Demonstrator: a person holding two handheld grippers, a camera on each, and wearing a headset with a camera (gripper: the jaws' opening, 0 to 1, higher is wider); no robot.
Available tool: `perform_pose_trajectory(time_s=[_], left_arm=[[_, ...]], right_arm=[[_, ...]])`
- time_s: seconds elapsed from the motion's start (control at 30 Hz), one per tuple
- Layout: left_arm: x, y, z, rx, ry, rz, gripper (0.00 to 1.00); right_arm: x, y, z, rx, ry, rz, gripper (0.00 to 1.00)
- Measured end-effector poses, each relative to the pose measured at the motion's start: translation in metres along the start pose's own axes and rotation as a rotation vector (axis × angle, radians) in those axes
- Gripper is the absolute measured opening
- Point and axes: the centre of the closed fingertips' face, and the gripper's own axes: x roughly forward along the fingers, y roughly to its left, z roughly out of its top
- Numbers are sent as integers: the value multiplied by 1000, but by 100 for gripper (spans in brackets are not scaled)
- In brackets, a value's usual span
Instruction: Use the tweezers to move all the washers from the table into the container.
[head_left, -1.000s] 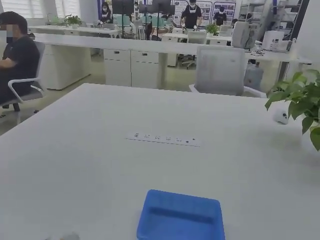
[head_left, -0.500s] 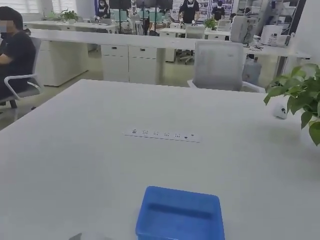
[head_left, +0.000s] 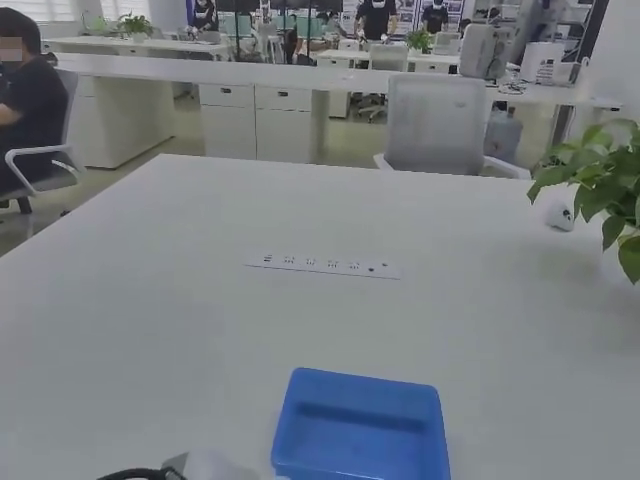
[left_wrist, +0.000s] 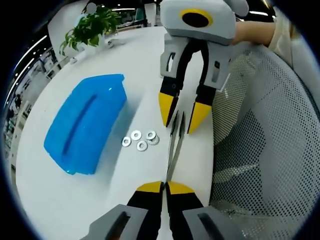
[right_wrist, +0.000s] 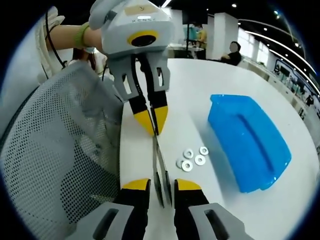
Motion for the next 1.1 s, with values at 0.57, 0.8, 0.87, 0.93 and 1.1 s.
perform_pose_trajectory(time_s=[0.57, 0.8, 0.87, 0.93, 1.1], left_arm=[[-41, -4, 30, 76, -33, 10, 0], [-56, -9, 51, 91, -40, -6, 0], [-60, -10, 57, 102, -49, -5, 0], [-63, -10, 62, 115, -57, -4, 0], [-67, -9, 69, 138, -62, 1, 0]], right_arm=[[-1, 0, 7, 2, -39, -7, 14], [-3, -1, 11, -16, -51, -14, 11], [-3, -2, 13, -20, -62, -15, 9], [-3, -1, 15, -24, -70, -14, 8], [-2, 0, 19, -33, -81, -11, 7]])
